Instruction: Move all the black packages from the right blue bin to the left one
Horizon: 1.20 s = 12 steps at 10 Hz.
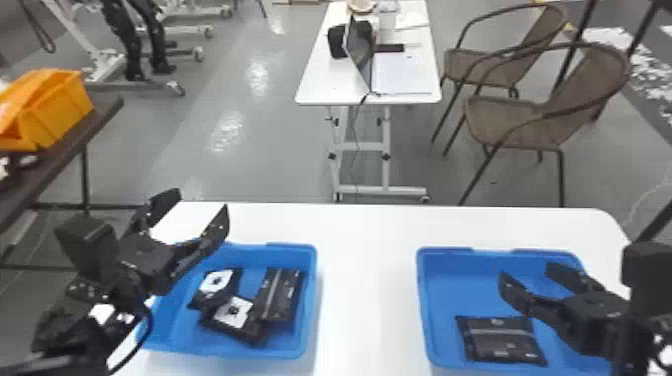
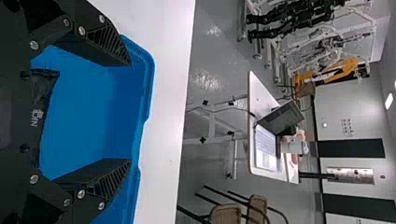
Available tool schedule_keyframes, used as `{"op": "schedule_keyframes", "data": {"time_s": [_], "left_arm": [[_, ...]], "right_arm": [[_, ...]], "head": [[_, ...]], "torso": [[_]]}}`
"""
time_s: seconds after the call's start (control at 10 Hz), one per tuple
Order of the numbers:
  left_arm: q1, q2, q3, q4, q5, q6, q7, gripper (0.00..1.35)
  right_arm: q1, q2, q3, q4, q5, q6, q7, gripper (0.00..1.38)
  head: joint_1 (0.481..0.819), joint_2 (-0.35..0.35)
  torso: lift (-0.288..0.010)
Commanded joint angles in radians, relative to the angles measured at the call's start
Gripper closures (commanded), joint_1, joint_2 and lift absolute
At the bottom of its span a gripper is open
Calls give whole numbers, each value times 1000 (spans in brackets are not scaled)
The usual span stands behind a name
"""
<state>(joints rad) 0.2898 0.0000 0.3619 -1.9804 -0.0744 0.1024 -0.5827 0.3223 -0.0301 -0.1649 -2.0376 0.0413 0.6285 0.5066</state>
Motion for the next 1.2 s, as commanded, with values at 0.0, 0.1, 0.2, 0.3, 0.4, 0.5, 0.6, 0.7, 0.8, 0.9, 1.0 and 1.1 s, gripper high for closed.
{"op": "schedule_keyframes", "data": {"time_s": [0.0,0.1,0.2,0.3,0.4,0.5,0.6,0.7,0.8,0.9,1.0,1.1], "left_arm": [[-23,-3,0,-9,25,-33,4,308],[-21,-3,-8,-12,51,-47,21,308],[-9,-3,-23,-11,91,-66,47,308],[6,-3,-41,-9,128,-92,69,308],[25,-3,-72,6,180,-132,93,308],[35,-3,-98,15,217,-144,113,308],[39,-3,-104,17,222,-130,113,308],[39,-3,-106,15,222,-127,113,308],[39,-3,-109,15,219,-119,113,308],[37,-3,-116,15,215,-109,113,308],[37,-3,-119,15,214,-104,116,308],[37,-3,-119,15,212,-101,116,309]], "right_arm": [[4,-2,-2,1,9,-1,3,314],[15,-1,-8,8,14,-41,3,314],[27,15,-31,24,22,-69,3,314],[43,30,-58,47,25,-92,3,314],[52,31,-87,63,26,-99,3,314],[52,31,-114,80,26,-98,3,318],[37,31,-136,91,15,-53,1,315],[6,12,-131,105,-6,10,-8,317],[-35,-19,-117,146,-60,54,-8,318],[-69,-30,-97,165,-83,89,-11,315],[-91,-28,-93,177,-127,131,-46,314],[-121,-25,-93,208,-161,171,-71,314]], "head": [[695,98],[695,94],[695,92],[695,85],[695,67],[695,43],[695,5],[695,-13],[695,-32],[695,-36],[695,-29],[695,-26]], "torso": [[-43],[-43],[-43],[-43],[-43],[-43],[-43],[-43],[-43],[-43],[-43],[-43]]}}
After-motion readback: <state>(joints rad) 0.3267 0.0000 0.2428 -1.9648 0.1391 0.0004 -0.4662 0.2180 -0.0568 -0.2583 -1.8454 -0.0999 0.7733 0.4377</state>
